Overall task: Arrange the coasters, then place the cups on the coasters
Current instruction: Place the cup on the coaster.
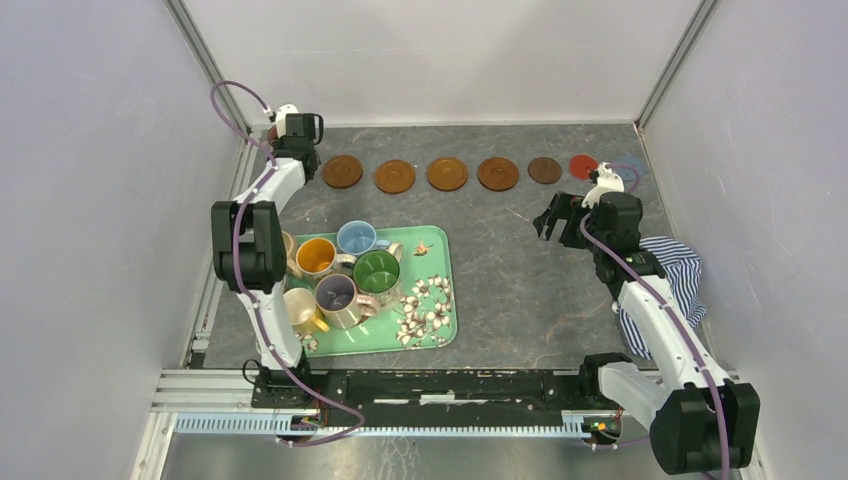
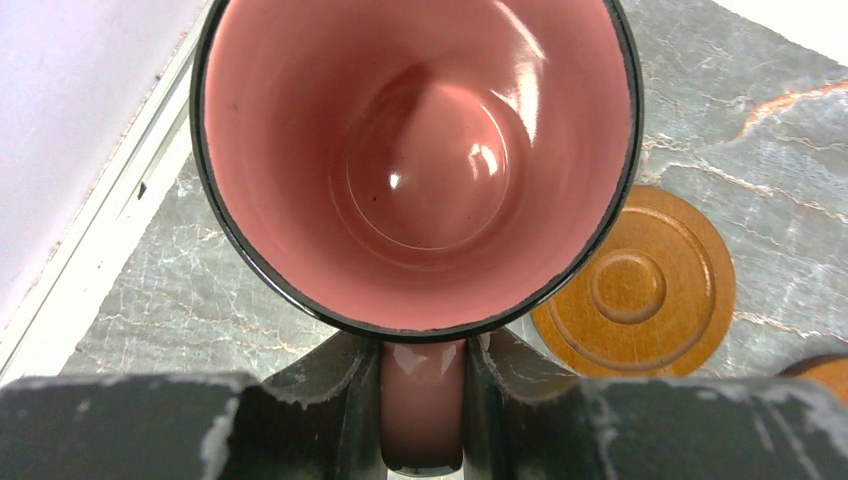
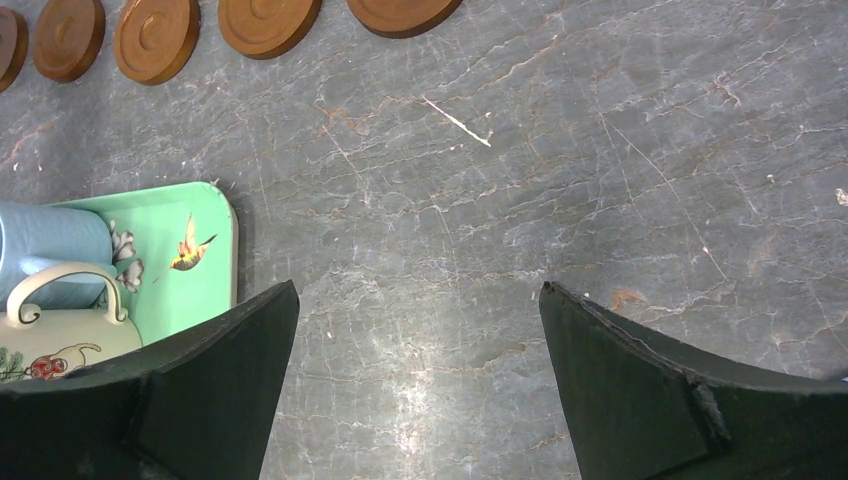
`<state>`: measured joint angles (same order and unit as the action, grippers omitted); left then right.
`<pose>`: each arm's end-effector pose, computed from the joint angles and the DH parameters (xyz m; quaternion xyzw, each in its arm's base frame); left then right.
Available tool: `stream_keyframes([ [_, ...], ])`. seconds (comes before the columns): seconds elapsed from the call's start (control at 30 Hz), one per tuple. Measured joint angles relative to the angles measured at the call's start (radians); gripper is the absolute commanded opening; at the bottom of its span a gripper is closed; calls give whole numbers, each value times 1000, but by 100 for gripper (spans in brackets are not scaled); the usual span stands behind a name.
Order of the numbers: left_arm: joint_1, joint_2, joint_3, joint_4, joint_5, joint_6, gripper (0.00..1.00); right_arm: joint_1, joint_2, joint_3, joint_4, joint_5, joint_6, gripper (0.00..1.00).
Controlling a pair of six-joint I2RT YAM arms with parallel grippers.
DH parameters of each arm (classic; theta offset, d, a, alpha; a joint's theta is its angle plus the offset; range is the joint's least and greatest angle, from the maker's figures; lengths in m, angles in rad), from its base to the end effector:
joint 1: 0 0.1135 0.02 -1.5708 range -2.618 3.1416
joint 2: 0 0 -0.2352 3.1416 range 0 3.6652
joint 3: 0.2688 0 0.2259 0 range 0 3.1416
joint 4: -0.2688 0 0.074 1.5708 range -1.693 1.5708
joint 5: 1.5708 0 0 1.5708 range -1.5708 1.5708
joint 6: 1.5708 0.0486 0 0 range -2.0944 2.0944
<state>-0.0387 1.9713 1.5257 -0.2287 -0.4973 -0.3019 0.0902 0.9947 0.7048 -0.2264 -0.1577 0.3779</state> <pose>0.4258 0.0067 0.2175 -0.2203 0.8519 0.1474 0.4516 0.2222 0.0278 0.2457 0.0843 0.8583 0.1825 0.4721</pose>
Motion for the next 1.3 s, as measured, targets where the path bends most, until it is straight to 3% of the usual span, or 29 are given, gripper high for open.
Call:
stream_keyframes([
  [0.37, 44, 103, 55, -1, 47, -3, 2, 5, 19, 1, 0, -1, 0, 98],
  [1.0, 90, 136, 80, -8, 87, -63, 2, 11, 34, 8, 2, -8, 0, 98],
  [1.3, 90, 136, 94, -33, 99, -63, 14, 13, 34, 8, 2, -8, -1, 98],
])
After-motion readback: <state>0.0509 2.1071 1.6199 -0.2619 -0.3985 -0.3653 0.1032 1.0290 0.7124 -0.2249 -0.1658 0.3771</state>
